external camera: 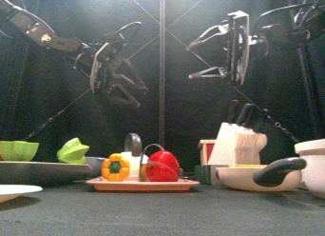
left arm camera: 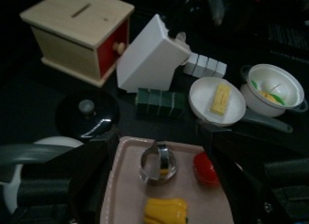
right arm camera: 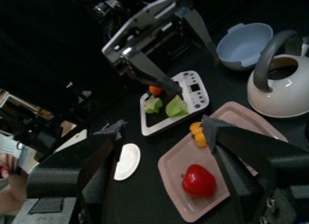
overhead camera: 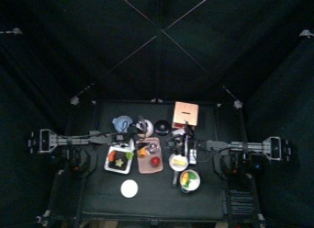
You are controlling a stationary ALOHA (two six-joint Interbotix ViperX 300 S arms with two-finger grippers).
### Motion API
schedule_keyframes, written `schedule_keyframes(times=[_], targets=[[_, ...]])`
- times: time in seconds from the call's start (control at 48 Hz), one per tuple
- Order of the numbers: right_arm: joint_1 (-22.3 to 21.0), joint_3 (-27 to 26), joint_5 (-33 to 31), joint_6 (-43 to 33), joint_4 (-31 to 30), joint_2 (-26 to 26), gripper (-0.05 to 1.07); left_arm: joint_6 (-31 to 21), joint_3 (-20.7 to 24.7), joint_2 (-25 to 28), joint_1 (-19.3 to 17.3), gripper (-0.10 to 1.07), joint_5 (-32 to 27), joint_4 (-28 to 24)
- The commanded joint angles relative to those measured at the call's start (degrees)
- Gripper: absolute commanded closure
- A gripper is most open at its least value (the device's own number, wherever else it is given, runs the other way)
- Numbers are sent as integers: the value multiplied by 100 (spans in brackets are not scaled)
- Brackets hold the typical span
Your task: Grab apple
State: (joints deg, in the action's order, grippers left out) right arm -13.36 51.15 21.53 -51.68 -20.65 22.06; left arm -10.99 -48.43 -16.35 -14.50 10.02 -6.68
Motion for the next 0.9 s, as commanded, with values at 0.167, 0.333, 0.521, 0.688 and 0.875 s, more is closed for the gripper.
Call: schedule_keyframes(times=[0.167,0.333,0.521,0.688,0.875], targets=[[510,-633,-571,-18,35,-642,4,0,-255,-791,-62,-3,70,-606],[879,-1046,-1854,0,211,-1143,4,0,-729,-1485,-255,-3,105,-606],[1222,-1521,-2848,105,-202,-1652,4,0,-1125,-2118,-352,-3,193,-598],[1538,-1811,-2988,-9,-1020,-2039,4,0,-1283,-2347,-360,-3,237,-598],[1617,-2171,-3313,62,-1160,-2531,4,0,-1301,-2338,-396,-3,246,-598]])
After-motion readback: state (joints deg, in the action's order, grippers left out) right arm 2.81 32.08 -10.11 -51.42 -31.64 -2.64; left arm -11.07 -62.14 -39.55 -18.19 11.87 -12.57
